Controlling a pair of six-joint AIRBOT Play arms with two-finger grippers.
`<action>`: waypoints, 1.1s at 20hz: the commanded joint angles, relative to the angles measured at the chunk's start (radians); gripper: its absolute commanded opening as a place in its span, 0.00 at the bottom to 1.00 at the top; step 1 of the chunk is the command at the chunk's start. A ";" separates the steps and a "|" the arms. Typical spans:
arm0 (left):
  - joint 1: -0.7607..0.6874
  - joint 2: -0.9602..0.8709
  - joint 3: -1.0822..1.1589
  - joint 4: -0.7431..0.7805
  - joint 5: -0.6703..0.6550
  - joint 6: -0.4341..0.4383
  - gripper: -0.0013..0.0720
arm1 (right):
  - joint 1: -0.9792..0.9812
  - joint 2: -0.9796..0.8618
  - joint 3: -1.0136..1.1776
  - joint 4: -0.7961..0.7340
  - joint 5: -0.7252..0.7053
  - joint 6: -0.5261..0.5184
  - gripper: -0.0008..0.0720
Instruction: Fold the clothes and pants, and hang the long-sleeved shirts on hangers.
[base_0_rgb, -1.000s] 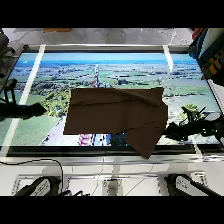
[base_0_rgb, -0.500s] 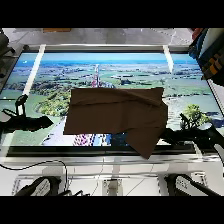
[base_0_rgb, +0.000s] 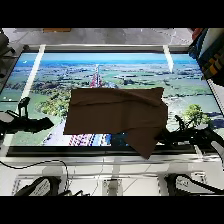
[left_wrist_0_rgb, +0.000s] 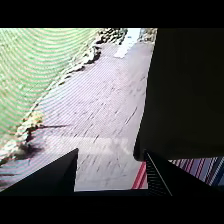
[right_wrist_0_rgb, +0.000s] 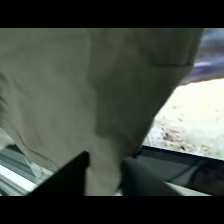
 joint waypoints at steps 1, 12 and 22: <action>0.001 -0.055 -0.001 0.002 0.004 0.000 0.66 | 0.000 -0.013 -0.001 -0.007 0.030 -0.047 0.28; -0.008 -0.227 -0.001 -0.181 -0.024 0.026 0.66 | 0.000 -0.012 0.000 -0.004 0.021 -0.057 0.03; -0.058 -0.297 -0.013 -0.187 -0.100 0.029 0.30 | 0.000 -0.011 0.001 0.000 0.016 -0.057 0.03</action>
